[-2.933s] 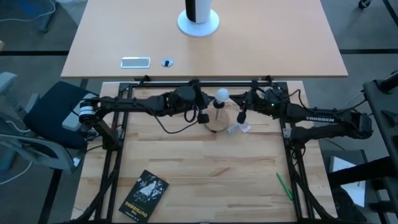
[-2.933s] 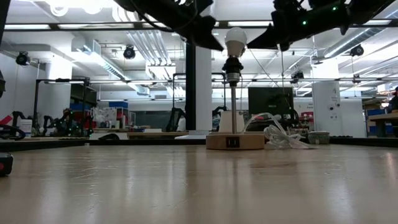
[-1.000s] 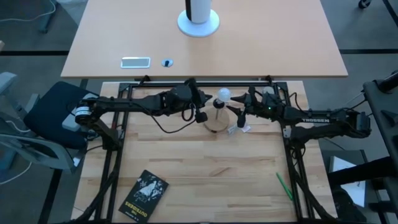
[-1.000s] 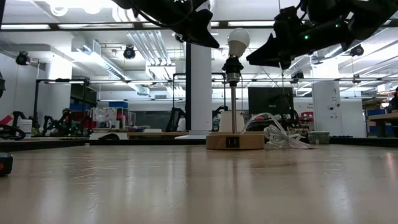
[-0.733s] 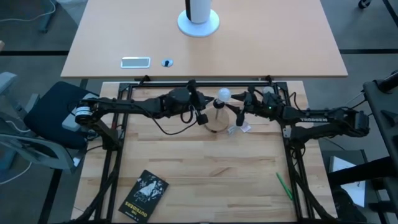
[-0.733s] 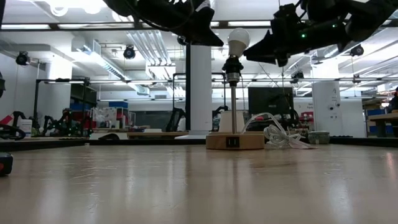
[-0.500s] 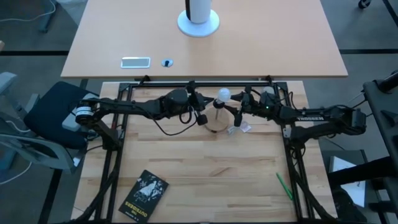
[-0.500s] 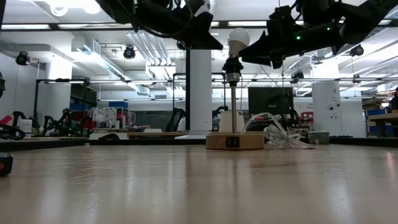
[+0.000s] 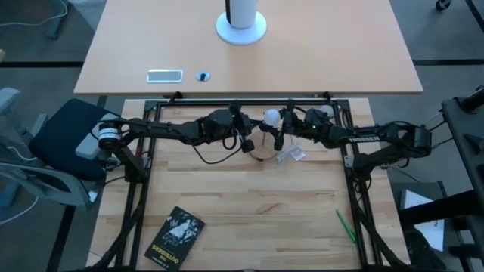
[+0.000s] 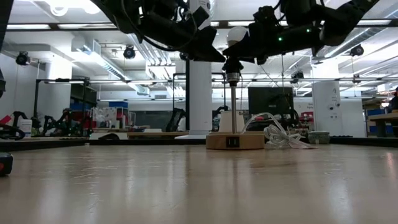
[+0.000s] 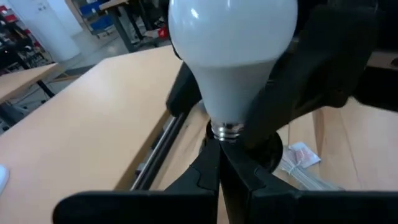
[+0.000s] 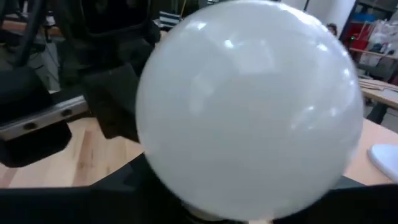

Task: Screw lightbulb
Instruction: Remove the lightbulb from the lamp

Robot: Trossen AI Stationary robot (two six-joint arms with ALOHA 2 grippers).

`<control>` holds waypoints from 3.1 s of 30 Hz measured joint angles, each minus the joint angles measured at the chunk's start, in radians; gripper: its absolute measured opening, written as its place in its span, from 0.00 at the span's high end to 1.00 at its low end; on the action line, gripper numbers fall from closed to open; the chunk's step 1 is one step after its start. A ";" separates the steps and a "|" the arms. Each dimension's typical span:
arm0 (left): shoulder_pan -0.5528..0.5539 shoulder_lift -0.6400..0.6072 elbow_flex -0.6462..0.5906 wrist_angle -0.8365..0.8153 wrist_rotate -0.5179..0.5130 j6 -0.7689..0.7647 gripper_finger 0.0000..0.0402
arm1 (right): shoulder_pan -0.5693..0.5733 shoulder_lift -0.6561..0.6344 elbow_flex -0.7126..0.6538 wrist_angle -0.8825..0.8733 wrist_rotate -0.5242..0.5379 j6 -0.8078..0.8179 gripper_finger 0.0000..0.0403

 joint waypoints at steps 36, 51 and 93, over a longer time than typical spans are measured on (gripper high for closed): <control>-0.495 -0.689 -0.350 -0.095 -0.390 -0.115 1.00 | 0.179 0.176 0.347 -0.659 -0.004 0.020 0.69; -0.496 -0.792 -0.505 0.062 -0.360 -0.252 1.00 | 0.228 0.333 0.596 -0.944 0.161 -0.096 0.69; -0.226 -0.729 -0.516 -0.132 -0.137 -0.291 1.00 | 0.386 0.122 0.241 -1.028 0.206 0.238 0.69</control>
